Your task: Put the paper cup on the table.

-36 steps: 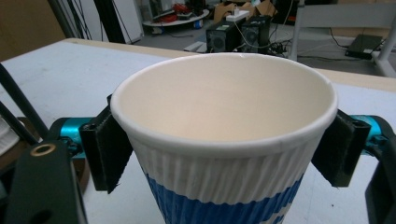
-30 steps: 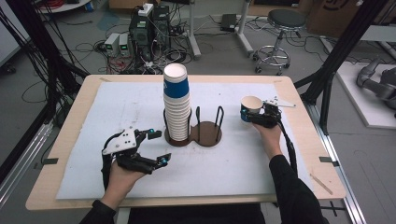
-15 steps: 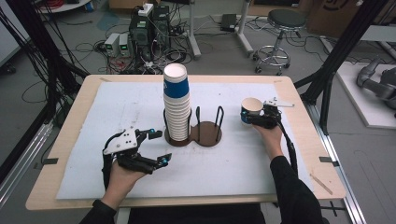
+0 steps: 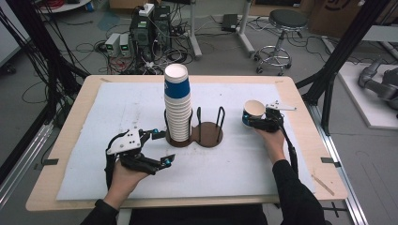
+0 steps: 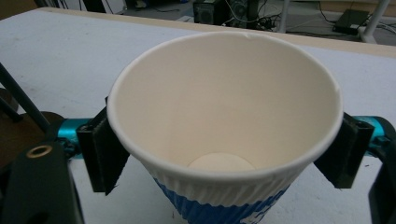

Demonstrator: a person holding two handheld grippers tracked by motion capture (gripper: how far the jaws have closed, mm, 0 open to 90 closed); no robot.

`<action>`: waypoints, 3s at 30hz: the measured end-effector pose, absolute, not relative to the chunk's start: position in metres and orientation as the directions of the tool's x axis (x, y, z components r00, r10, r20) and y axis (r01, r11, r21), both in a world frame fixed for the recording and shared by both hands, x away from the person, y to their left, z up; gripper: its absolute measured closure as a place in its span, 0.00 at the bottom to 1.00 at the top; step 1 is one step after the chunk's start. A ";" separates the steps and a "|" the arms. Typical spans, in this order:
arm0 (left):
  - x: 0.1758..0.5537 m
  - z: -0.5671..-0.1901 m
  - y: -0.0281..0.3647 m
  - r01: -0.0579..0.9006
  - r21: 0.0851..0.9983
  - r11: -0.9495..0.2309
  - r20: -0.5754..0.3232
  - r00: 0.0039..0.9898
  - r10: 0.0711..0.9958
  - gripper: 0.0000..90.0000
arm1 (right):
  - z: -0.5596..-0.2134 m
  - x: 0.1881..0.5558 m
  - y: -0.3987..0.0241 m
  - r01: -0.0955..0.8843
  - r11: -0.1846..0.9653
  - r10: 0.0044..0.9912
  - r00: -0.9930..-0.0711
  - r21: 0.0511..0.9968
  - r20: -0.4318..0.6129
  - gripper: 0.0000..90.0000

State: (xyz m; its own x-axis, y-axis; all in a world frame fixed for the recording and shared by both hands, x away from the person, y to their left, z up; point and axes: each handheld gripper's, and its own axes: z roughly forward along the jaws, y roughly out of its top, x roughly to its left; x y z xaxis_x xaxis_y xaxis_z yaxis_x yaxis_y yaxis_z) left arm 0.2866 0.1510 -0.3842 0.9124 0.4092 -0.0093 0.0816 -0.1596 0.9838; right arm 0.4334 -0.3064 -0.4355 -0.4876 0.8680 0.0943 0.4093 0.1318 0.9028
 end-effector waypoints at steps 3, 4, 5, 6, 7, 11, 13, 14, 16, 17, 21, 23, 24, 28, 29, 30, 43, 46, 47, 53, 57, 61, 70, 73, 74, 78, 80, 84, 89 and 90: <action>0.287 -0.384 0.151 0.082 0.984 -0.160 -0.009 0.912 0.410 0.17 | -0.436 0.433 -0.304 0.418 0.132 0.866 -0.490 0.899 0.101 0.16; 0.287 -0.384 0.151 0.082 0.984 -0.161 -0.009 0.913 0.408 0.17 | -0.436 0.433 -0.303 0.414 0.133 0.866 -0.490 0.900 0.098 0.16; 0.287 -0.384 0.151 0.083 0.984 -0.159 -0.011 0.912 0.409 0.17 | -0.436 0.433 -0.302 0.410 0.137 0.866 -0.492 0.902 0.092 0.16; 0.287 -0.384 0.151 0.083 0.984 -0.158 -0.011 0.913 0.409 0.17 | -0.436 0.433 -0.301 0.410 0.145 0.867 -0.491 0.901 0.084 0.16; 0.287 -0.384 0.151 0.083 0.984 -0.159 -0.011 0.913 0.408 0.17 | -0.436 0.432 -0.300 0.410 0.152 0.869 -0.488 0.899 0.076 0.16; 0.287 -0.384 0.151 0.084 0.984 -0.159 -0.012 0.913 0.408 0.17 | -0.435 0.432 -0.299 0.418 0.157 0.876 -0.477 0.895 0.069 0.15; 0.287 -0.384 0.151 0.084 0.984 -0.160 -0.011 0.913 0.407 0.17 | -0.435 0.431 -0.299 0.419 0.169 0.875 -0.481 0.892 0.060 0.15; 0.288 -0.384 0.151 0.083 0.984 -0.160 -0.011 0.914 0.406 0.17 | -0.434 0.431 -0.300 0.422 0.170 0.875 -0.481 0.890 0.061 0.15; 0.288 -0.384 0.151 0.082 0.984 -0.160 -0.010 0.914 0.405 0.17 | -0.434 0.430 -0.300 0.425 0.185 0.872 -0.486 0.886 0.051 0.15; 0.288 -0.384 0.151 0.082 0.984 -0.161 -0.011 0.915 0.404 0.17 | -0.433 0.430 -0.300 0.428 0.191 0.872 -0.488 0.883 0.047 0.15; 0.288 -0.385 0.150 0.085 0.983 -0.161 -0.013 0.915 0.402 0.17 | -0.431 0.428 -0.302 0.445 0.197 0.869 -0.492 0.874 0.055 0.15; 0.288 -0.385 0.150 0.085 0.983 -0.162 -0.014 0.916 0.401 0.17 | -0.430 0.428 -0.302 0.447 0.207 0.870 -0.491 0.870 0.045 0.15; 0.288 -0.385 0.150 0.086 0.983 -0.162 -0.014 0.916 0.401 0.17 | -0.430 0.427 -0.303 0.455 0.207 0.874 -0.484 0.866 0.046 0.15; 0.289 -0.385 0.149 0.088 0.983 -0.160 -0.017 0.917 0.399 0.17 | -0.430 0.427 -0.306 0.473 0.205 0.874 -0.483 0.857 0.058 0.15; 0.289 -0.385 0.150 0.086 0.983 -0.163 -0.014 0.917 0.398 0.17 | -0.430 0.427 -0.307 0.483 0.206 0.872 -0.485 0.851 0.065 0.15; 0.289 -0.385 0.150 0.086 0.983 -0.162 -0.014 0.917 0.398 0.17 | -0.430 0.427 -0.307 0.490 0.206 0.874 -0.482 0.847 0.066 0.15; 0.289 -0.385 0.150 0.087 0.983 -0.163 -0.015 0.917 0.399 0.17 | -0.425 0.412 -0.322 0.521 0.241 0.878 -0.476 0.819 0.045 0.15; 0.289 -0.385 0.148 0.085 0.984 -0.158 -0.015 0.917 0.399 0.17 | -0.423 0.406 -0.322 0.516 0.253 0.873 -0.487 0.818 0.038 0.15; 0.289 -0.384 0.149 0.083 0.983 -0.163 -0.012 0.917 0.398 0.17 | -0.423 0.405 -0.323 0.515 0.258 0.872 -0.488 0.818 0.032 0.15; 0.289 -0.384 0.149 0.084 0.983 -0.163 -0.012 0.917 0.399 0.17 | -0.417 0.392 -0.326 0.505 0.242 0.861 -0.505 0.829 0.056 0.15; 0.289 -0.385 0.150 0.084 0.983 -0.164 -0.012 0.916 0.402 0.17 | -0.410 0.381 -0.332 0.482 0.221 0.846 -0.527 0.848 0.079 0.15; 0.289 -0.385 0.151 0.088 0.983 -0.161 -0.015 0.913 0.408 0.17 | -0.399 0.366 -0.334 0.437 0.182 0.826 -0.554 0.881 0.105 0.15; 0.292 -0.386 0.152 0.095 0.982 -0.163 -0.017 0.906 0.423 0.17 | -0.377 0.339 -0.326 0.318 0.140 0.752 -0.651 0.938 0.109 0.15; 0.293 -0.386 0.151 0.095 0.981 -0.169 -0.015 0.906 0.424 0.17 | -0.374 0.333 -0.323 0.286 0.133 0.720 -0.686 0.949 0.105 0.15; 0.294 -0.386 0.151 0.093 0.981 -0.171 -0.012 0.905 0.425 0.17 | -0.374 0.331 -0.321 0.280 0.129 0.709 -0.697 0.951 0.108 0.15; 0.296 -0.386 0.150 0.100 0.981 -0.166 -0.020 0.904 0.428 0.17 | -0.376 0.325 -0.316 0.245 0.146 0.655 -0.750 0.959 0.092 0.15; 0.296 -0.387 0.150 0.102 0.981 -0.168 -0.020 0.902 0.430 0.17 | -0.377 0.323 -0.314 0.228 0.147 0.636 -0.767 0.963 0.085 0.15; 0.295 -0.386 0.152 0.096 0.981 -0.167 -0.013 0.899 0.438 0.17 | -0.375 0.322 -0.311 0.205 0.134 0.609 -0.789 0.970 0.083 0.16; 0.291 -0.384 0.157 0.082 0.984 -0.160 -0.002 0.894 0.448 0.17 | -0.376 0.323 -0.305 0.190 0.135 0.580 -0.811 0.972 0.078 0.15; 0.290 -0.384 0.157 0.079 0.984 -0.158 0.000 0.894 0.448 0.17 | -0.376 0.323 -0.303 0.186 0.134 0.577 -0.814 0.973 0.076 0.15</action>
